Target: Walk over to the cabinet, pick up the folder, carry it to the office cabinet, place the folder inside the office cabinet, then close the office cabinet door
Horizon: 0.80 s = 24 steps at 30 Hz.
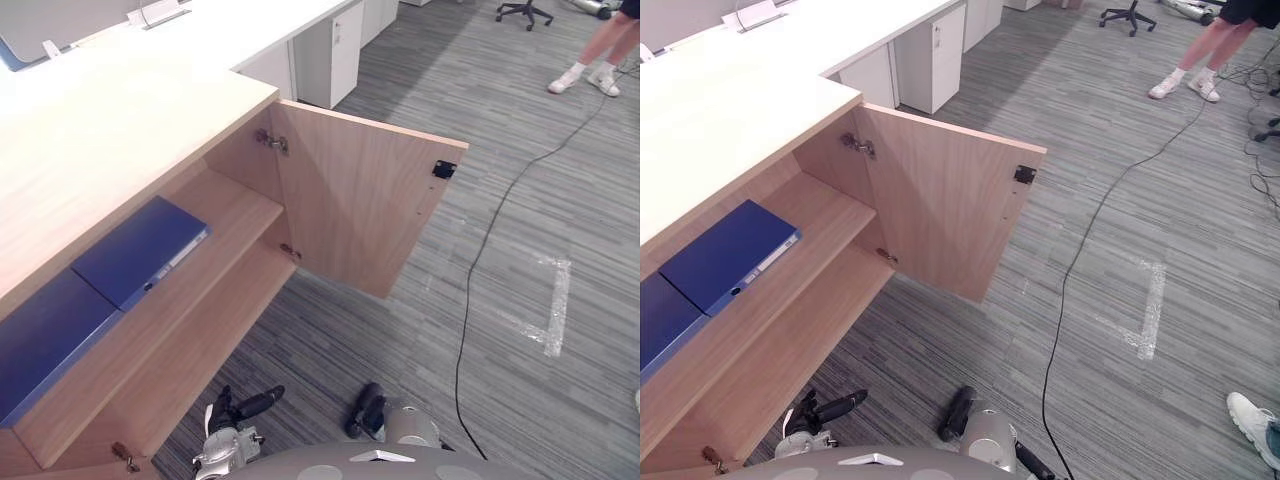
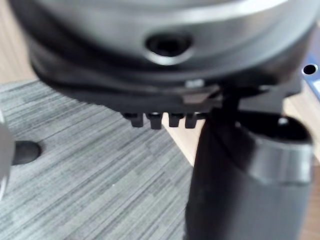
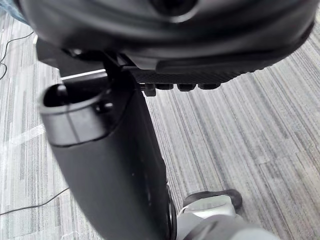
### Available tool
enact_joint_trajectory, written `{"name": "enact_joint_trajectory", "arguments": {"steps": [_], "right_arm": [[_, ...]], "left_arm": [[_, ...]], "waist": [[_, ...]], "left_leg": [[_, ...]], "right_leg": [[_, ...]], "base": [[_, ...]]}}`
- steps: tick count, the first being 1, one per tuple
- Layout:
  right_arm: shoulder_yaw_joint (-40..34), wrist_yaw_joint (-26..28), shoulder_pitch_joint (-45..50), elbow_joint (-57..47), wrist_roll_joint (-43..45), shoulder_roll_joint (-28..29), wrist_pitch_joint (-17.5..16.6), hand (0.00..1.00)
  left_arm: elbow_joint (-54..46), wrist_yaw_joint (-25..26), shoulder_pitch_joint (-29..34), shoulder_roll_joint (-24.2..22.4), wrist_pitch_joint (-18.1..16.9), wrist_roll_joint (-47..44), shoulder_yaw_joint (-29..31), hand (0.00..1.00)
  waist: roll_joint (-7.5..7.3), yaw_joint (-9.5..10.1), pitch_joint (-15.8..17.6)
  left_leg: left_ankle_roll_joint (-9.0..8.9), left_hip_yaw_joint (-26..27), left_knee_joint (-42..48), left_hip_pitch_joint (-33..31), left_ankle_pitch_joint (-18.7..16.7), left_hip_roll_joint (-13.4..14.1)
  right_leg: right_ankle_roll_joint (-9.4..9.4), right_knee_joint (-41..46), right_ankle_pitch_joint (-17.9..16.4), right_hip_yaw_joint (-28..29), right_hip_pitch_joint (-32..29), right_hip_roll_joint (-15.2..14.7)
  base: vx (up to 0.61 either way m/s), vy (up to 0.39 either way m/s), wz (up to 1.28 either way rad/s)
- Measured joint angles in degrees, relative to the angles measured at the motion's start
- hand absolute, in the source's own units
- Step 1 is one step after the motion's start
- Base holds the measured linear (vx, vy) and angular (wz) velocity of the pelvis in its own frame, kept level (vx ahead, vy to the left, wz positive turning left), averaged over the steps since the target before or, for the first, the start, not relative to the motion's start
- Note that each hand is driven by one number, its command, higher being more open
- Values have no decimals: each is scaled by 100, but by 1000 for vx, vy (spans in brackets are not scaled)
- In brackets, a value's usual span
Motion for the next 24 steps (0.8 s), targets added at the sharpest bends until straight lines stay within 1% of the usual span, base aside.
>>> {"name": "enact_joint_trajectory", "arguments": {"steps": [1, 2, 3, 4, 5, 6, 8, 9, 10, 11, 12, 13, 14, 15, 16, 17, 19, 20, 21, 22, 23, 24], "right_arm": [[106, -3, -68, 16, 1, -3, -1, 100], [179, 5, -119, 51, 1, -50, -10, 100], [267, 17, -156, 115, 13, -61, -10, 100], [284, 40, -159, 186, 11, -24, -7, 100], [290, 46, -166, 287, 9, -33, -26, 100], [292, 49, -174, 324, 11, -45, -41, 100], [267, 57, -183, 344, 12, -32, -50, 100], [263, 62, -178, 344, 11, -41, -62, 100], [264, 79, -174, 341, 14, -80, -82, 100], [265, 87, -171, 340, 20, -111, -94, 100], [295, 131, -202, 333, 136, -206, -118, 100], [406, 170, -237, 322, 274, -221, -136, 100], [593, 307, -242, 319, 689, -205, -203, 100], [694, 439, -261, 314, 927, -190, -228, 100], [858, 705, -288, 292, 1349, -186, -259, 100], [968, 1001, -324, 220, 1810, -184, -288, 100], [1132, 1274, -383, 147, 2236, -176, -299, 100], [1297, 1432, -453, 81, 2556, -193, -308, 100], [1445, 1549, -510, 59, 2957, -238, -307, 100], [1523, 1578, -523, 21, 3117, -268, -306, 100], [1653, 1662, -513, -67, 3488, -312, -299, 100], [1740, 1689, -538, -167, 3772, -328, -296, 100]], "left_arm": [[3, 45, 1, 20, 2, 0, 69, 100], [6, 81, 6, 36, 4, -10, 82, 100], [6, 136, 3, 86, 8, -13, 79, 100], [38, 174, 11, 200, 16, -23, 59, 100], [126, 196, 91, 230, 22, -57, 57, 100], [132, 196, 103, 271, 44, -66, 48, 100], [131, 224, 123, 311, 76, -78, -3, 100], [126, 223, 120, 300, 78, -86, -26, 100], [120, 222, 117, 257, 73, -111, -61, 100], [120, 223, 112, 214, 72, -113, -64, 100], [120, 219, 81, 158, 71, -113, -123, 100], [114, 218, 68, 167, 65, -114, -180, 100], [108, 207, 75, 220, 58, -112, -237, 100], [107, 208, 77, 260, 55, -115, -249, 100], [104, 206, 78, 299, 53, -116, -248, 100], [102, 188, 84, 297, 52, -119, -246, 100], [83, 136, 112, 314, 52, -153, -238, 100], [58, 120, 140, 325, 49, -276, -234, 100], [53, 92, 157, 324, 44, -299, -241, 100], [52, 75, 162, 289, 42, -308, -253, 100], [33, 36, 180, 287, 33, -327, -259, 100], [-12, -5, 256, 321, 18, -370, -259, 100]], "waist": [[-12, 19, -89], [20, 21, -107], [-86, -14, -137], [-209, -34, -131], [-188, -12, -159], [-225, -12, -175], [-305, -16, -208], [-249, -16, -206], [-196, -42, -214], [-125, -50, -255], [11, -58, -294], [40, -56, -300], [-38, -55, -263], [-91, -55, -245], [-139, -52, -220], [-130, -44, -200], [-117, -46, -177], [-101, -34, -172], [-50, -4, -158], [-9, -1, -148], [36, -9, -136], [80, -2, -143]], "left_leg": [[33, 131, -48, -113, 23, 16], [22, 187, -104, -181, 15, 90], [-80, 187, -113, -248, -33, 96], [-140, 179, -55, -252, -49, 68], [-121, 146, 19, -280, 26, 117], [-124, 102, 105, -323, 86, 111], [-100, -214, 519, -466, 165, 100], [-106, -362, 686, -530, 163, 96], [-105, -432, 620, -526, 129, 83], [-120, -440, 531, -526, 96, 81], [-190, -467, 335, -491, 44, 64], [-200, -473, 227, -443, 38, 47], [-222, -473, 205, -436, 25, 37], [-242, -472, 207, -435, 13, 27], [-318, -459, 203, -424, -63, 28], [-398, -443, 204, -421, -206, 64], [-395, -394, 227, -421, -251, 65], [-330, -338, 227, -422, -291, 80], [-321, -304, 216, -435, -295, 120], [-348, -298, 219, -437, -285, 154], [-402, -353, 234, -428, -270, 185], [-470, -419, 295, -429, -240, 169]], "right_leg": [[-10, -91, -11, -211, -68, 14], [-32, -94, 5, -255, -128, 25], [-37, -104, 59, -238, -211, 50], [-163, -381, 348, -172, -159, 182], [-170, -764, 534, -121, -55, 374], [-191, -938, 605, -71, -23, 417], [-244, -1439, 839, 50, 183, 514], [-220, -1758, 1003, 96, 322, 572], [-118, -2049, 1171, 106, 419, 655], [-96, -2161, 1246, 108, 430, 707], [-45, -2277, 1331, 118, 427, 798], [19, -2325, 1400, 183, 428, 838], [105, -2425, 1476, 311, 456, 878], [121, -2488, 1527, 347, 478, 899], [114, -2542, 1598, 397, 495, 945], [129, -2542, 1618, 402, 491, 974], [125, -2542, 1613, 423, 485, 971], [97, -2541, 1576, 419, 473, 971], [65, -2536, 1529, 399, 457, 991], [30, -2488, 1548, 419, 440, 1003], [19, -2395, 1541, 483, 417, 1011], [-88, -2575, 1615, 543, 486, 1062]], "base": [[-65, -73, -48], [-61, -70, -32], [-39, -43, -21], [-37, -41, -30], [-25, -29, -36], [8, -47, -40], [26, -19, -24], [8, 56, -8], [-8, 110, -2], [-44, 167, 10], [-50, 169, 15], [-66, 181, 16], [-55, 140, 10], [-77, 154, 7], [-88, 157, 1], [-112, 189, -5], [-90, 145, -10], [-67, 95, -11], [-55, 88, -7], [-22, 100, 8], [29, 106, 15], [51, 120, 11]]}}
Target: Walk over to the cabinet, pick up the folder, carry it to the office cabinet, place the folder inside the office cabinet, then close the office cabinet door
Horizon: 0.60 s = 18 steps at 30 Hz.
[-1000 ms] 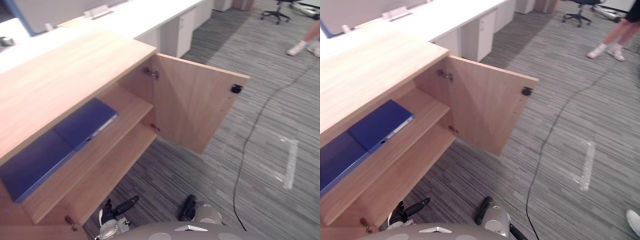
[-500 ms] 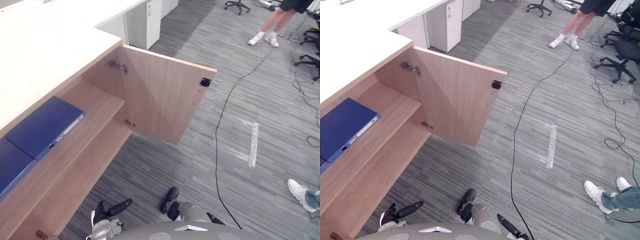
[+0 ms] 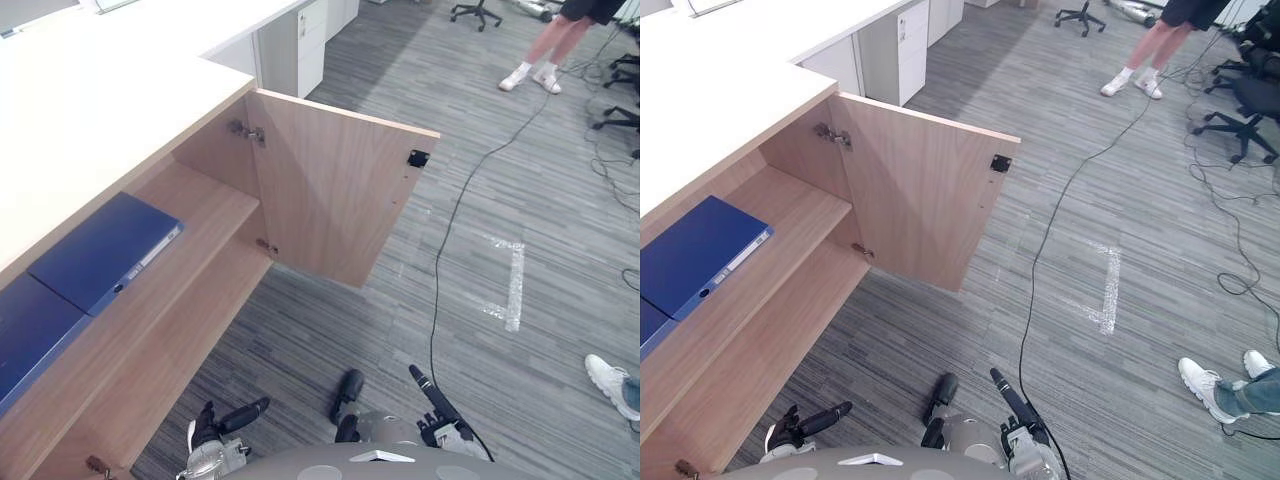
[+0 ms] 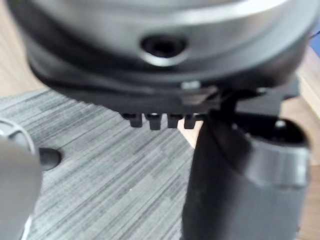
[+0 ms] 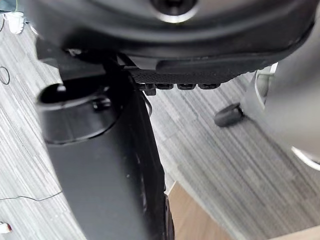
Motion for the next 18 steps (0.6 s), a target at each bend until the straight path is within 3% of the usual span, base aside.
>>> {"name": "enact_joint_trajectory", "arguments": {"steps": [3, 4, 8, 11, 18], "right_arm": [[119, 79, -225, -218, 492, -34, 2, 100], [182, 111, -347, -344, 765, -67, -4, 100], [402, 145, -843, -686, 1774, -98, -175, 100], [422, 154, -1078, -813, 2043, -87, -229, 100], [118, -103, -1481, -1010, 2089, -195, -478, 100]], "left_arm": [[-29, -50, -6, -43, -16, -131, -5, 100], [-85, -54, 9, -94, -51, -137, -10, 100], [-151, -36, 33, -184, -107, -167, -136, 100], [-205, -7, 37, -171, -139, -241, -189, 100], [-205, 20, 65, -138, -127, -366, -190, 100]], "waist": [[46, 83, 41], [90, 115, 45], [279, 220, -24], [208, 273, -1], [236, 272, 3]], "left_leg": [[-59, -68, 504, -148, 63, 32], [9, -160, 658, -239, -27, 74], [-56, -317, 326, -486, 60, 192], [-60, -438, 289, -485, 72, 183], [-207, -553, 653, -529, 205, 122]], "right_leg": [[-129, -9, -69, 124, 48, -59], [-149, -12, -87, 194, 86, -122], [-11, -8, -70, 184, 177, -128], [34, -10, -54, 95, 227, -169], [75, -12, -172, 58, 408, -301]], "base": [[69, 121, -10], [52, 124, -8], [-22, 121, -6], [2, 194, 21], [38, 167, 9]]}}
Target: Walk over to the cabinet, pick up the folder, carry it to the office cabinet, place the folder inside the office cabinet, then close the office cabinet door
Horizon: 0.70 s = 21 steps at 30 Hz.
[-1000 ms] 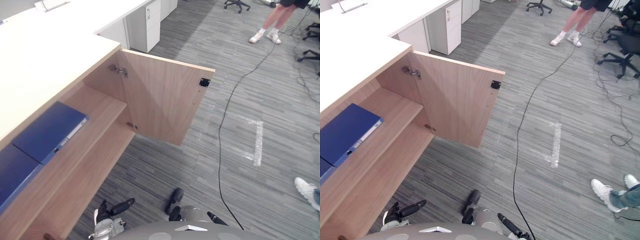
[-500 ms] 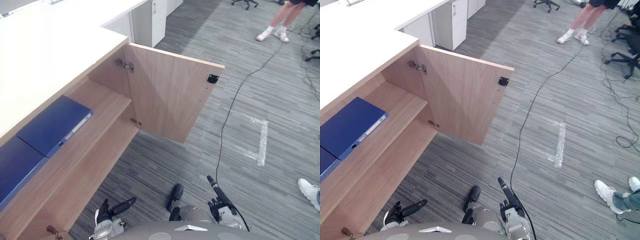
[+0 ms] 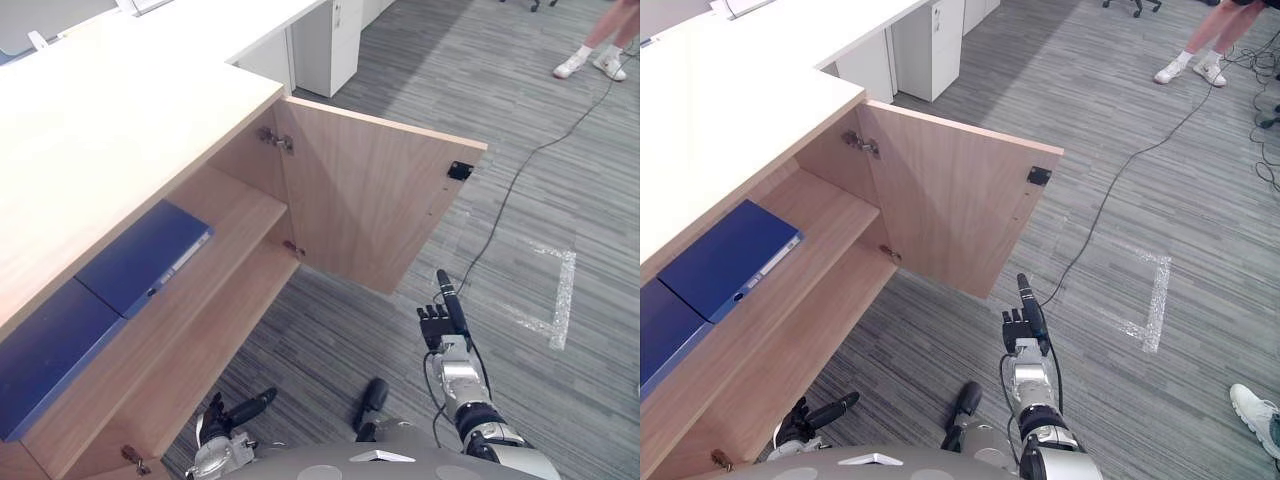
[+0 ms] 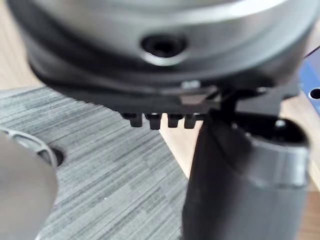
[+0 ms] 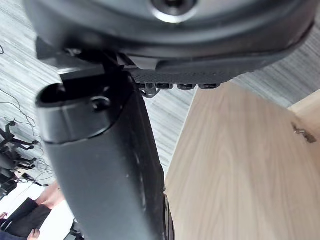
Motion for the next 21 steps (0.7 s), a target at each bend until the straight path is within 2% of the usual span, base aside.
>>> {"name": "enact_joint_trajectory", "arguments": {"steps": [1, 2, 3, 4, 5, 6, 8, 12, 13, 14, 15, 16, 17, 18, 20, 21], "right_arm": [[-55, -34, -6, -102, -90, -48, -38, 100], [-143, -71, -47, -233, -126, -164, -57, 100], [-219, -115, -122, -309, -273, -339, -100, 100], [-254, -157, -203, -308, -386, -432, -117, 100], [-293, -219, -317, -314, -596, -564, -129, 100], [-302, -236, -379, -384, -814, -682, -128, 100], [-347, -287, -478, -464, -1049, -805, -127, 100], [-372, -427, -800, -463, -1633, -1223, -124, 100], [-377, -447, -880, -464, -1690, -1282, -124, 100], [-461, -477, -913, -463, -1671, -1336, -145, 100], [-534, -507, -946, -463, -1658, -1382, -153, 100], [-702, -544, -1030, -471, -1615, -1340, -156, 100], [-950, -583, -1057, -567, -1409, -1197, -216, 100], [-1122, -626, -1059, -619, -1225, -1098, -306, 100], [-1635, -940, -1060, -682, -719, -835, -728, 100], [-1772, -1084, -1059, -681, -718, -827, -829, 100]], "left_arm": [[-2, -2, 4, 2, 0, -3, 1, 100], [-5, -13, 17, -7, -9, -2, -1, 100], [-6, -20, 19, -23, -11, -3, 0, 100], [-11, -21, 19, -19, -11, -4, 2, 100], [-12, -13, 91, 17, -10, -8, 9, 100], [-18, -8, 163, 78, -13, -10, 9, 100], [-16, -8, 240, 158, -7, -27, 9, 100], [-15, -33, 391, 172, 8, -54, 14, 100], [-31, -83, 379, 174, 7, -79, 35, 100], [-104, -90, 375, 173, -15, -171, 16, 100], [-147, -84, 394, 134, -27, -199, 14, 100], [-188, -68, 422, 98, -27, -224, 9, 100], [-209, -43, 432, 125, -26, -238, 6, 100], [-226, -24, 429, 144, -27, -238, 7, 100], [-234, 89, 443, 190, -9, -235, 47, 100], [-233, 124, 456, 157, 1, -234, 91, 100]], "waist": [[-14, 3, 1], [-15, -6, 0], [42, -19, -31], [78, -9, -25], [72, 23, -41], [56, 6, -57], [4, -14, -46], [14, -22, -43], [-94, -20, 2], [-73, -47, -18], [-7, -55, -58], [20, 11, -75], [53, -23, -117], [11, -12, -116], [-105, -18, -110], [-116, -37, -109]], "left_leg": [[12, -28, 203, -56, 17, 1], [159, 8, 322, -127, -77, -20], [266, 28, -103, -172, -125, 21], [243, 17, -343, -206, -32, 33], [213, 73, -452, -104, 86, -58], [220, 62, -498, -86, 90, -103], [220, 55, -515, -63, 90, -135], [215, -25, -137, -156, 91, -217], [214, -105, 379, -403, -1, -216], [322, -117, 150, -464, -133, -181], [316, -127, -344, -459, 55, -153], [314, -59, -535, -343, 462, -220], [315, -96, -590, -301, 461, -285], [315, -105, -615, -295, 461, -312], [315, -161, -637, -286, 461, -321], [315, -176, -639, -282, 461, -319]], "right_leg": [[22, -1, -17, 15, 55, -87], [72, -1, -44, 18, 98, -182], [115, 0, -24, 8, 97, -203], [159, 1, 3, 5, 95, -200], [304, 1, 79, 99, 83, -232], [352, 2, 112, 90, 86, -258], [361, 1, 128, 95, 82, -270], [360, 3, 137, 136, 148, -389], [363, 6, 141, 152, 226, -588], [406, 4, 155, 157, 304, -691], [436, 2, 174, 149, 307, -682], [574, -3, 217, 245, 316, -715], [593, -2, 216, 280, 345, -777], [607, -2, 209, 280, 345, -802], [612, -2, 215, 267, 356, -810], [613, -2, 217, 264, 364, -810]], "base": [[22, 173, 12], [4, 213, 19], [-23, 184, 16], [-33, 211, -9], [-18, 179, -13], [4, 217, -13], [38, 140, 2], [76, 118, -2], [20, 143, 20], [-8, 127, 26], [-39, 84, 1], [0, 87, -7], [21, 116, -9], [38, 148, 13], [18, 87, 10], [16, 32, 5]]}}
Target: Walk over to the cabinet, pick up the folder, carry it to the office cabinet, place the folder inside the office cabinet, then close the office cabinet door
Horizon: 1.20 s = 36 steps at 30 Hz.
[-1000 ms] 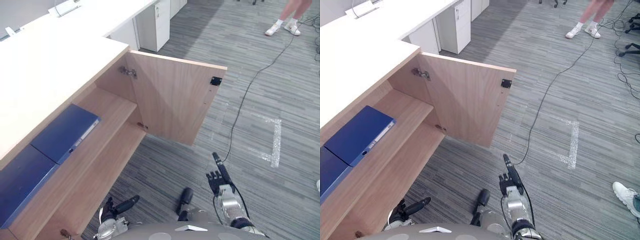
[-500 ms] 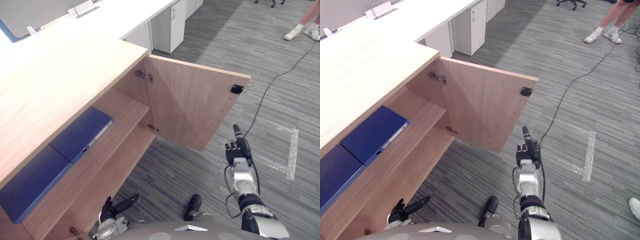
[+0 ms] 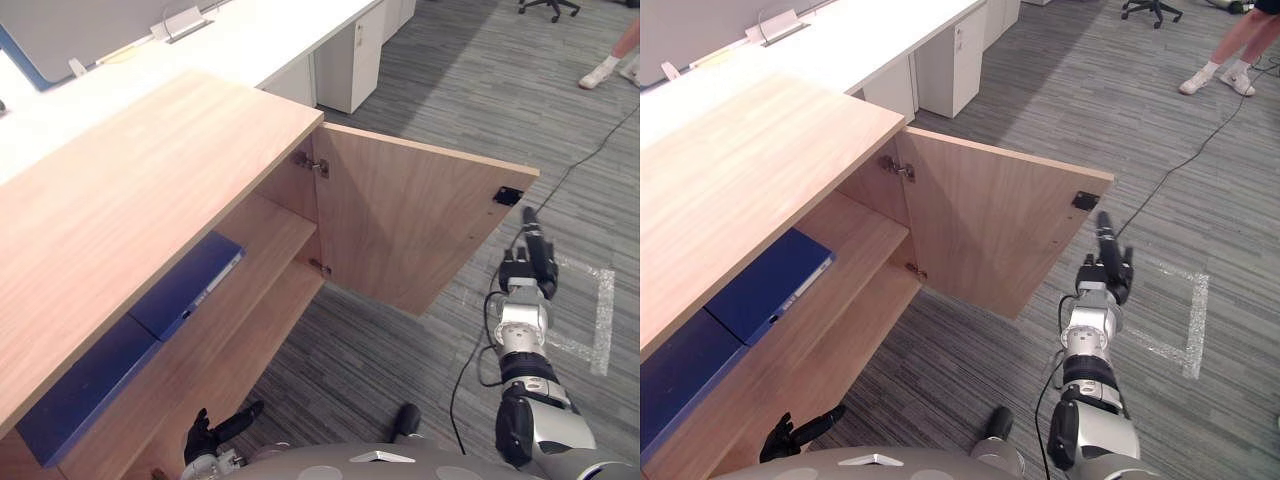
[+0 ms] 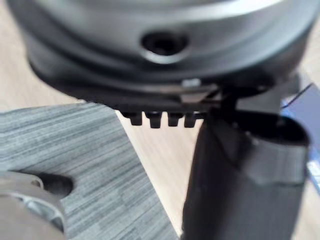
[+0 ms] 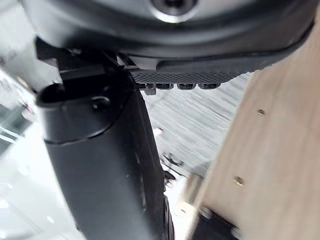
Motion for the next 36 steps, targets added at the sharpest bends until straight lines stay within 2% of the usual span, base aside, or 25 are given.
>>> {"name": "enact_joint_trajectory", "arguments": {"steps": [1, 2, 4, 5, 10, 11, 13, 16, 21, 27, 28, 34, 36], "right_arm": [[-85, -74, -1, -1, -26, -6, -60, 100], [-281, -457, 1, 0, -745, -117, -76, 100], [-206, -511, 0, -1, -1489, -297, 45, 100], [631, -410, -297, 10, -2774, -1072, 571, 100], [960, -340, -469, 18, -2789, -1208, 609, 100], [1226, -333, -575, 158, -2967, -1399, 734, 100], [1930, -143, -1275, 1145, -4685, -2119, 1178, 100], [2149, -150, -2056, 2029, -6832, -2844, 1683, 100], [2109, -127, -2541, 2231, -7925, -3069, 1763, 100], [2745, 11, -2808, 2233, -8977, -3137, 1787, 100], [3021, 34, -2943, 2232, -9481, -3145, 1764, 100], [3520, 77, -3033, 2177, -10272, -3265, 1646, 100], [3839, 98, -3018, 1979, -10927, -3266, 1628, 100]], "left_arm": [[0, 20, 8, -27, 5, 1, 32, 100], [-3, 68, 12, -89, 1, 2, 124, 100], [-29, 64, -11, -99, -14, 6, 122, 100], [-103, 23, 36, -97, -17, 14, 121, 100], [-102, 14, 58, -96, -17, 14, 117, 100], [-105, -3, 110, -99, -18, 14, 116, 100], [-108, -124, 253, -98, -21, 16, 119, 100], [-106, -154, 278, -106, -21, 18, 110, 100], [-117, -196, 294, -94, -29, 43, 106, 100], [-215, -262, 306, -10, -46, 43, 106, 100], [-225, -294, 313, 4, -47, 44, 112, 100], [-235, -368, 346, 10, -51, 69, 134, 100], [-271, -370, 350, 8, -52, 76, 138, 100]], "waist": [[0, -10, 0], [9, -169, 0], [14, -181, -4], [-4, -164, 12], [-33, -148, 30], [-78, -165, 58], [-47, -246, 49], [-7, -170, 42], [-51, -222, 69], [-169, -152, 150], [-194, -150, 176], [-183, -144, 281], [-179, -149, 336]], "left_leg": [[0, -5, -5, 7, 0, -1], [0, -109, -36, 67, 0, 0], [1, -120, -97, 116, 0, -18], [14, -193, -112, 113, 9, -35], [34, -220, -116, 96, 35, -48], [33, -219, -136, 88, 41, -51], [36, -212, -163, 91, 53, -66], [35, -231, -175, 105, 58, -55], [38, -306, -186, 134, 58, -98], [52, -394, -184, 146, 64, -134], [67, -451, -177, 104, 73, -170], [77, -533, -179, 90, 80, -172], [79, -555, -178, 89, 81, -175]], "right_leg": [[1, 0, 1, -3, 4, -2], [2, 0, 3, -76, 65, -2], [16, -2, 12, -71, 83, -3], [28, -4, 19, -66, 80, -16], [45, -4, 6, -49, 70, -26], [63, -3, -6, -42, 61, -30], [67, -3, -6, -5, 34, -32], [64, 0, -2, -37, 36, -17], [70, 0, 6, -115, 105, -63], [78, -1, 11, -152, 171, -98], [78, 0, 11, -209, 169, -109], [78, 6, 11, -298, 208, -120], [78, 3, 11, -325, 224, -127]], "base": [[25, 48, 5], [10, 36, -4], [-104, 17, -2], [-214, -17, 6], [-93, -27, 1], [-50, -22, -3], [-27, -11, -4], [2, -5, 1], [-3, 5, 8], [-20, -3, 6], [-39, -25, 16], [-11, -11, 8], [-17, -9, 5]]}}
